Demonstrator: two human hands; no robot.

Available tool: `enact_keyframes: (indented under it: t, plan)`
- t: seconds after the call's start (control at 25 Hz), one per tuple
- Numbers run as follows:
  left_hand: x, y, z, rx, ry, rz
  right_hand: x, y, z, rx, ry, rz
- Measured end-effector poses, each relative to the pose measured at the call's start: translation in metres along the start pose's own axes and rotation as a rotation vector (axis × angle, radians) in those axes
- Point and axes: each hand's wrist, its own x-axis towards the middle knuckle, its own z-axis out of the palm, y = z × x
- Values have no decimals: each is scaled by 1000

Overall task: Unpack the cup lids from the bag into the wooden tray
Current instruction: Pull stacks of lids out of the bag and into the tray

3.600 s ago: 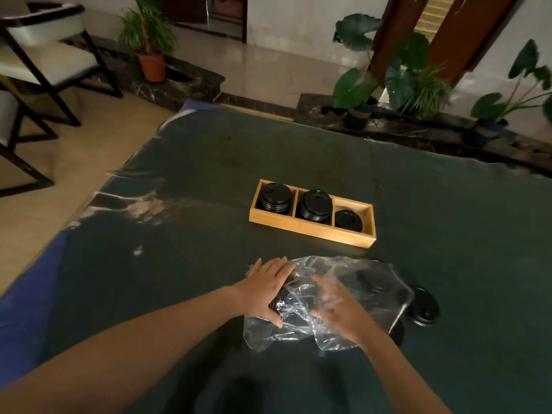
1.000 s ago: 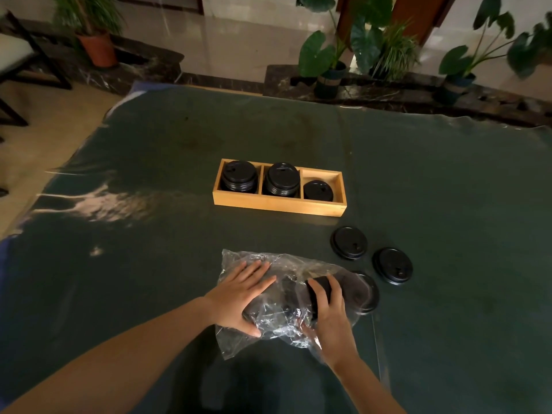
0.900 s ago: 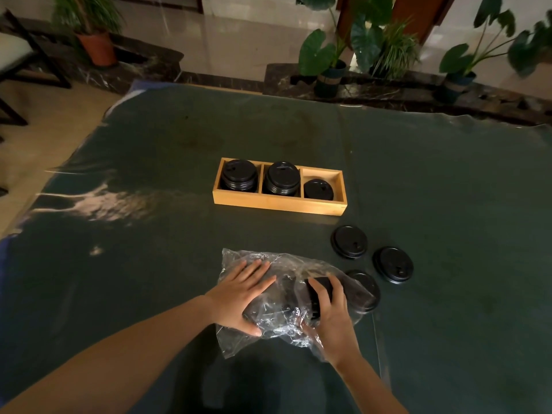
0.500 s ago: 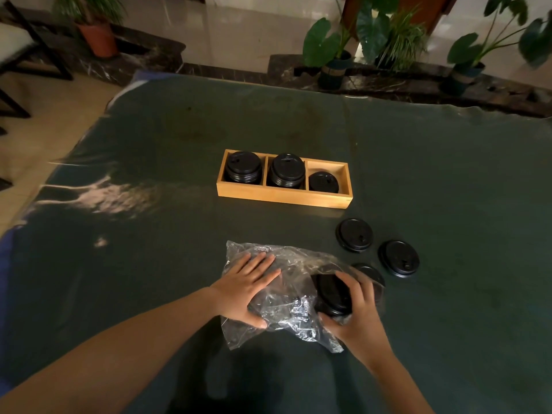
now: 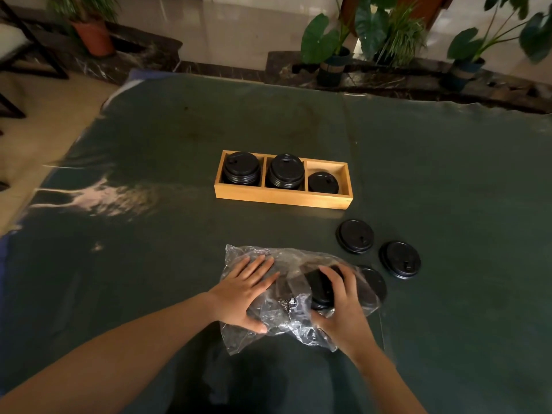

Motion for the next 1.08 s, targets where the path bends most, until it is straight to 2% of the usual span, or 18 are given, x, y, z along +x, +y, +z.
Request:
enact_keyframes:
  t: [0.24,0.52,0.72,0.92,1.08]
  plan:
    - [1,-1,2,4,-10,-9,12,-3,24,1,-138,0]
    - [-2,-1,-3,-71,13,11,8,0,26,-114,-91,-90]
    - [-9,-2,-6,-110,20,23,13,-3,34,-92,-160,-129]
    - [-8,0,-6,-114,5,14,14,-1,30,-75,-165,-128]
    - [-9,-1,-5,-135,13,22,14,-3,0,-42,-172,-89]
